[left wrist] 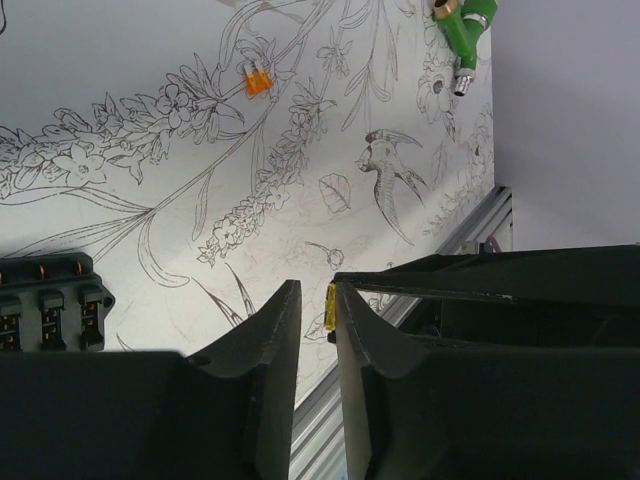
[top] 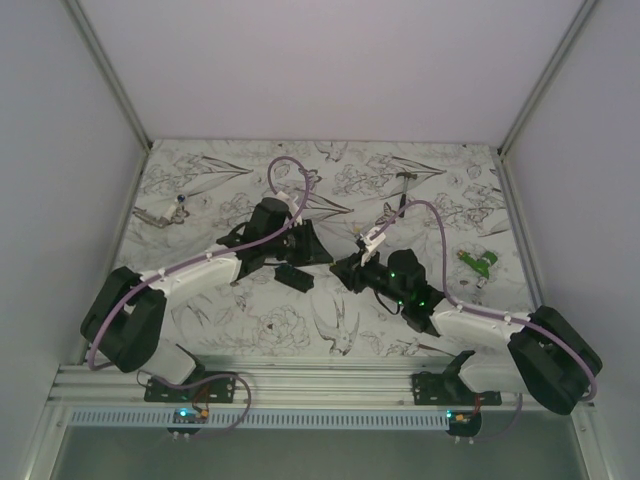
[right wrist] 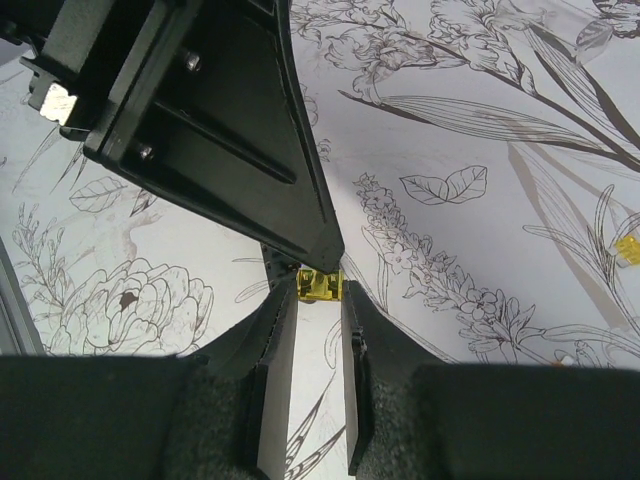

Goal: Snap on the fuse box
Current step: Pick up the fuse from the center of the board.

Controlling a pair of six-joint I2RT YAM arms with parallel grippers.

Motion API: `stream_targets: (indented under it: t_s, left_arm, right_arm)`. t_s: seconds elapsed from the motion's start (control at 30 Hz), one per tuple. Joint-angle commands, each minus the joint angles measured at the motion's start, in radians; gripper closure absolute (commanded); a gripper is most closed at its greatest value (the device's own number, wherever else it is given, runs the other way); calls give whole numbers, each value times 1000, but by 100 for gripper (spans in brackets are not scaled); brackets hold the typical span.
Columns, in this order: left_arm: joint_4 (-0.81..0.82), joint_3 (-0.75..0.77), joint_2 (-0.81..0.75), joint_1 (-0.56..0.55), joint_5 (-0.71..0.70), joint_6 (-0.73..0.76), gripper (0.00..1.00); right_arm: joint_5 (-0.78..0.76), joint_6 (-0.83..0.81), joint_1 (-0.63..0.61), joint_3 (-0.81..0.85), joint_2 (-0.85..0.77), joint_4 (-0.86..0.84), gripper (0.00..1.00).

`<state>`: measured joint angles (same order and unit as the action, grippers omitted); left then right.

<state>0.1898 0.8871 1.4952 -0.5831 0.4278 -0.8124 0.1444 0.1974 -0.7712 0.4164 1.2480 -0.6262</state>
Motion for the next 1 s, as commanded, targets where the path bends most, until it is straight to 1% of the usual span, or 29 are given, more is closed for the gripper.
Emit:
stream_targets:
  t_s: [0.0,0.1,0.33,0.53,0.67,0.8,0.87,0.97]
  left_arm:
    - [43,17,15,-10,38,-14,78]
    - [48,15,11,-12,43,-17,82]
    - [55,12,5,-12,58,-26,97]
    - [58,3,-5,-14,60,-34,100]
    - [65,-10,-27,-14,43,-39,100]
    - [71,-49,-88,-14,-16,-46,100]
    - [79,-72,-138,-14,-53,-54,100]
    - [97,-114,-210,-14,-109,-74,100]
  right_arm:
    - [15,12,-11,-11,-20,-61,74]
    - [15,15,-12,-11,-20,-68,74]
    - [10,24,-11,-13,-19,-86,74]
    - [9,29,-11,-12,-22,-97,74]
    - [5,55,-11,-14,-29,-108,74]
    - [-26,148,-11,-41,-49,-169,67]
    - [-28,216,-12,-55,-62,-208,56]
    - [-38,324,-11,-77,-89,-276,51]
